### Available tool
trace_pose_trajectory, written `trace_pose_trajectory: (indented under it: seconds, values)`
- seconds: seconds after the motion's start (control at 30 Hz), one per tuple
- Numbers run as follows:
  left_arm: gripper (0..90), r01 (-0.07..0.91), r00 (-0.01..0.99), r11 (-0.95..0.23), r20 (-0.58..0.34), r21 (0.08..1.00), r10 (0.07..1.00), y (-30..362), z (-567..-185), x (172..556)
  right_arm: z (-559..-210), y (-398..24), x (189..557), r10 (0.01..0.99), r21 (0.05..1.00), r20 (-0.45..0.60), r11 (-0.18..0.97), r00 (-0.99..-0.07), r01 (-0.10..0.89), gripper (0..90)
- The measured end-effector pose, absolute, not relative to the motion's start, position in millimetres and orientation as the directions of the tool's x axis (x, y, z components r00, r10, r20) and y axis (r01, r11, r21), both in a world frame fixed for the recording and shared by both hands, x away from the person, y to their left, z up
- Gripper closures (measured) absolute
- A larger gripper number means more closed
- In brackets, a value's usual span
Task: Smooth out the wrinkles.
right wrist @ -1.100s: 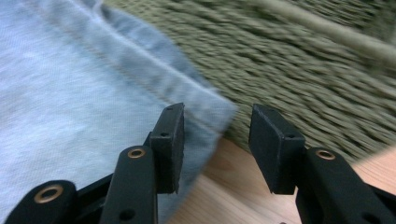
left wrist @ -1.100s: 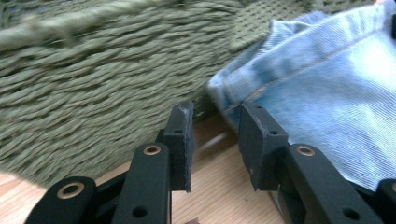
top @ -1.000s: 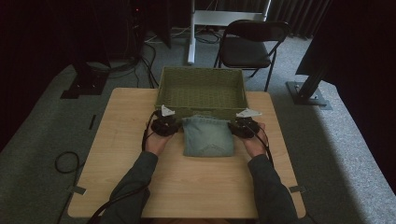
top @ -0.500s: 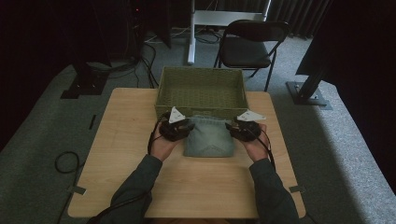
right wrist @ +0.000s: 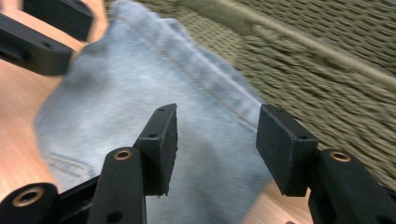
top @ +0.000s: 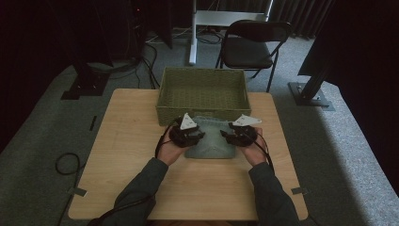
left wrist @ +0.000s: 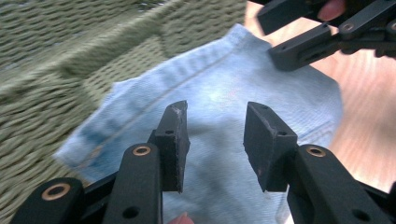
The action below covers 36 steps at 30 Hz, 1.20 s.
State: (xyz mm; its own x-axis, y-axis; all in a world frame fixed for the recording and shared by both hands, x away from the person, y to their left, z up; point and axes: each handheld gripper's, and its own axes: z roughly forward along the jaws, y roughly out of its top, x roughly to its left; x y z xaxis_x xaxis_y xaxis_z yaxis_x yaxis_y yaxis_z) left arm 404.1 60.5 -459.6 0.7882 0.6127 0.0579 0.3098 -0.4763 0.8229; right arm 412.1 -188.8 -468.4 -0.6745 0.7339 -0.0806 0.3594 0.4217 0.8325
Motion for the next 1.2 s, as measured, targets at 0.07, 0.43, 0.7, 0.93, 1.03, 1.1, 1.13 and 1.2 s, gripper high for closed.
trace_pose_trajectory:
  seconds: [0.07,0.43,0.7,0.93,1.03,1.1,1.13,1.2]
  values:
    - [60.3,0.308,0.796,-0.486,0.058,0.818,0.602,55.9,-462.6,404.4,-470.1,-183.8,410.4,0.716,0.829,-0.082,0.436,-0.693,0.352,48.5]
    - [62.7,0.323,0.782,-0.542,0.104,0.776,0.614,39.9,-485.0,418.5,-487.9,-155.2,420.6,0.663,0.782,-0.104,0.515,-0.741,0.352,49.2]
    - [63.2,0.33,0.738,-0.525,0.133,0.784,0.662,47.3,-499.1,430.2,-498.8,-152.6,434.2,0.662,0.759,-0.114,0.539,-0.741,0.365,51.1]
    - [63.5,0.331,0.676,-0.516,0.183,0.79,0.714,58.7,-495.5,435.9,-493.9,-165.5,438.3,0.703,0.765,-0.132,0.521,-0.699,0.38,48.8]
    - [63.5,0.388,0.666,-0.501,0.14,0.774,0.733,65.1,-502.4,444.3,-498.9,-171.6,443.4,0.711,0.746,-0.111,0.521,-0.695,0.414,48.8]
    - [62.9,0.401,0.677,-0.49,0.11,0.774,0.727,69.2,-509.2,448.3,-504.8,-174.5,447.3,0.717,0.733,-0.097,0.521,-0.691,0.437,48.7]
    - [62.7,0.407,0.68,-0.48,0.093,0.777,0.728,71.4,-510.6,449.4,-507.5,-175.9,449.3,0.718,0.734,-0.077,0.511,-0.692,0.448,48.7]
    - [62.3,0.413,0.678,-0.468,0.08,0.782,0.731,72.8,-510.5,449.9,-510.5,-177.9,452.2,0.72,0.735,-0.047,0.495,-0.693,0.464,48.5]
